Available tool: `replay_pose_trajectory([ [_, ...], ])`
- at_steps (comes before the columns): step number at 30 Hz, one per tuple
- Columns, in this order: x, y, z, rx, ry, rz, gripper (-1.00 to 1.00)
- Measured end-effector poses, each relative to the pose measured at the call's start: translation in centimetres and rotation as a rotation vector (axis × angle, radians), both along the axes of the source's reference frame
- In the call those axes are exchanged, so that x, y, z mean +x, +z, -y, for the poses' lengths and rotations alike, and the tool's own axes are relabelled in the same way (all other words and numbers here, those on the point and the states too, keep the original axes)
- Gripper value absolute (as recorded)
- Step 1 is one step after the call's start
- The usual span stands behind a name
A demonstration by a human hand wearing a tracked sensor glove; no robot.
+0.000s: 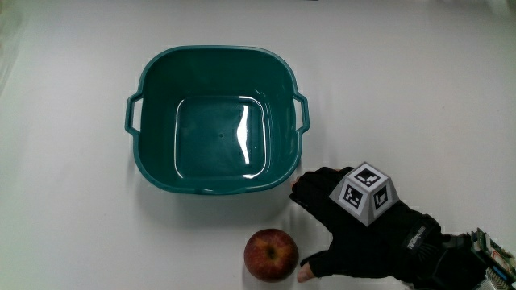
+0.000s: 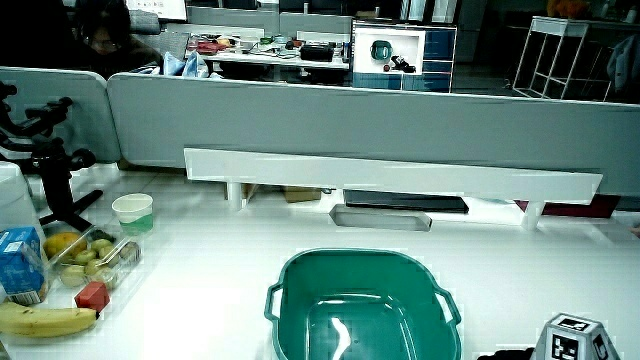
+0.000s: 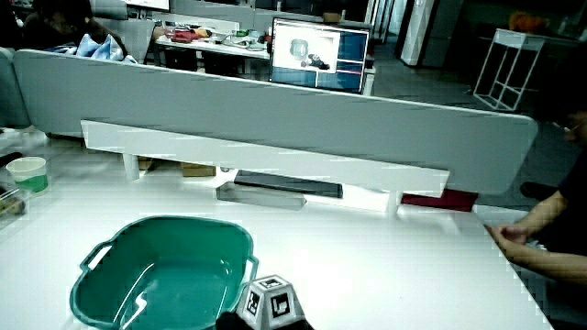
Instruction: Pick apple from desk
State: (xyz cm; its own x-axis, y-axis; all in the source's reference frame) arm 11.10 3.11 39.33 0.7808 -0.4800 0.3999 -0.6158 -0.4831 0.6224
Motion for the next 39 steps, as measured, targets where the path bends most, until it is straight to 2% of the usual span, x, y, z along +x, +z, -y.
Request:
replay_pose_trajectory([
  [2, -0.2, 0.3, -0.2, -0.03, -0.003, 0.016, 0.0],
  [6, -1.1, 0.4, -0.7, -0.028, -0.03, 0.022, 0.0],
  [8, -1.5, 0.7, -1.0, -0.054, -0.037, 0.034, 0.0],
  [9, -1.7, 0.7, -1.1, -0.046, -0.041, 0.034, 0.0],
  [13, -2.3, 1.3, -1.5, -0.079, -0.054, 0.048, 0.0],
  [16, -2.9, 1.2, -1.8, -0.067, -0.078, 0.051, 0.0],
  [18, -3.1, 1.8, -2.0, -0.094, -0.076, 0.057, 0.0],
  [31, -4.4, 2.3, -2.6, -0.106, -0.11, 0.065, 0.0],
  [34, -4.4, 2.3, -2.6, -0.108, -0.105, 0.089, 0.0],
  [39, -4.3, 2.4, -2.8, -0.088, -0.096, 0.124, 0.16],
])
